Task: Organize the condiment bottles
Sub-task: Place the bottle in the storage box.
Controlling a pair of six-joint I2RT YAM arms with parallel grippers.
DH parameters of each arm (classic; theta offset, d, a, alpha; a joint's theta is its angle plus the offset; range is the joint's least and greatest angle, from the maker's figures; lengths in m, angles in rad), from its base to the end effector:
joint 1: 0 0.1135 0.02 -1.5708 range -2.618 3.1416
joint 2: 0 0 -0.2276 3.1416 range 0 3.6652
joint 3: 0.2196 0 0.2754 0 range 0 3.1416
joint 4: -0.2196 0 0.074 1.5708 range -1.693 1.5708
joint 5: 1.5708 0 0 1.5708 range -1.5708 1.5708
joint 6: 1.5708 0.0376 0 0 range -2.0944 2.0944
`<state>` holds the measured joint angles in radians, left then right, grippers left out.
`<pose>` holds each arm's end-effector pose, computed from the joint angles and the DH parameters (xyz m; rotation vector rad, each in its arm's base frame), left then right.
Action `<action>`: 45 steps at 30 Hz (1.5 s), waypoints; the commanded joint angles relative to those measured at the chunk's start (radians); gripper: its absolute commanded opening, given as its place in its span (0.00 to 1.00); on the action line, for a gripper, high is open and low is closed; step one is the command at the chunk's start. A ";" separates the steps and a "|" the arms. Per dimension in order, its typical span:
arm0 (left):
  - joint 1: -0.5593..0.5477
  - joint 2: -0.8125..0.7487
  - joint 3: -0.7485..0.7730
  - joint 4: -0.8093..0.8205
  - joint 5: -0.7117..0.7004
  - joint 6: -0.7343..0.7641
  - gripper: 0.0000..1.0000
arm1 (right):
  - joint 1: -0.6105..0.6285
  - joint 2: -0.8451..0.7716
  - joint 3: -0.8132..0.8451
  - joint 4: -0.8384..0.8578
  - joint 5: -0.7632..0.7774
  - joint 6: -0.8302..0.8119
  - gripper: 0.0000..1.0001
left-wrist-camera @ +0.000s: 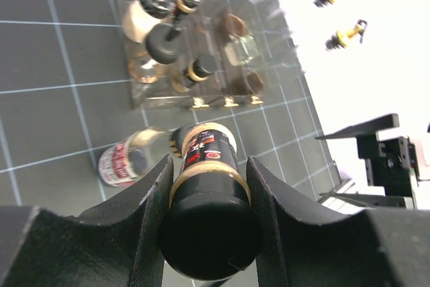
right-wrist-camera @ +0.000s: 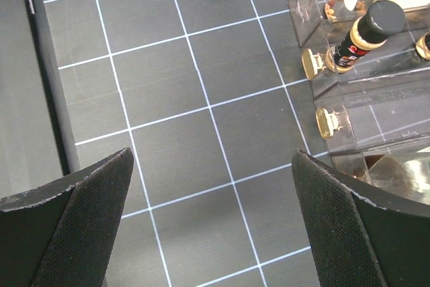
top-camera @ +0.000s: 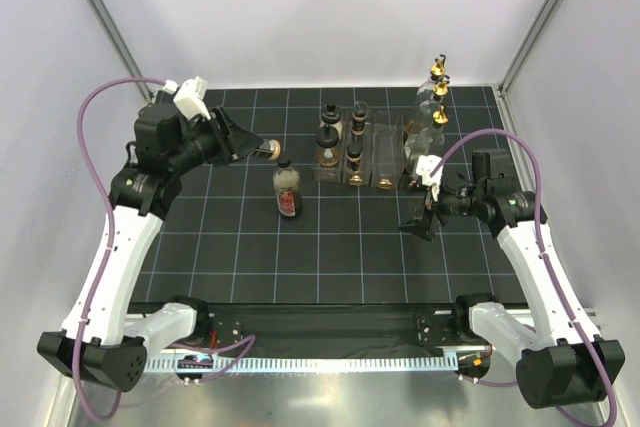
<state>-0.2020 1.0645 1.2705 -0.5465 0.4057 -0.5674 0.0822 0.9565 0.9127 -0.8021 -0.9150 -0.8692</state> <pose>0.2545 -0.0673 0.3900 -0.0762 1.9863 -0.8967 0.2210 0.0481 0.2751 -1.2929 1.6649 0.6409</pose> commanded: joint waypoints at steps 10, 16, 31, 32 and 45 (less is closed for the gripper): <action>-0.238 0.100 0.147 0.007 -0.067 0.017 0.00 | 0.001 0.010 0.158 -0.132 -0.025 -0.091 1.00; -0.344 0.147 0.161 0.000 -0.113 0.021 0.00 | 0.005 0.007 0.241 -0.232 0.019 -0.152 1.00; -0.589 0.253 0.171 -0.021 -0.205 0.035 0.00 | 0.076 -0.016 0.285 -0.307 0.090 -0.151 1.00; -0.596 0.256 0.173 -0.023 -0.205 0.035 0.00 | 0.086 -0.016 0.282 -0.307 0.099 -0.146 1.00; -0.666 0.296 0.173 -0.030 -0.232 0.026 0.00 | 0.257 -0.012 0.233 -0.194 0.297 -0.021 1.00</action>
<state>-0.8551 1.3598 1.3914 -0.5903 0.1894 -0.5423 0.3202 0.9535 1.1469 -1.0496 -0.6857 -0.9382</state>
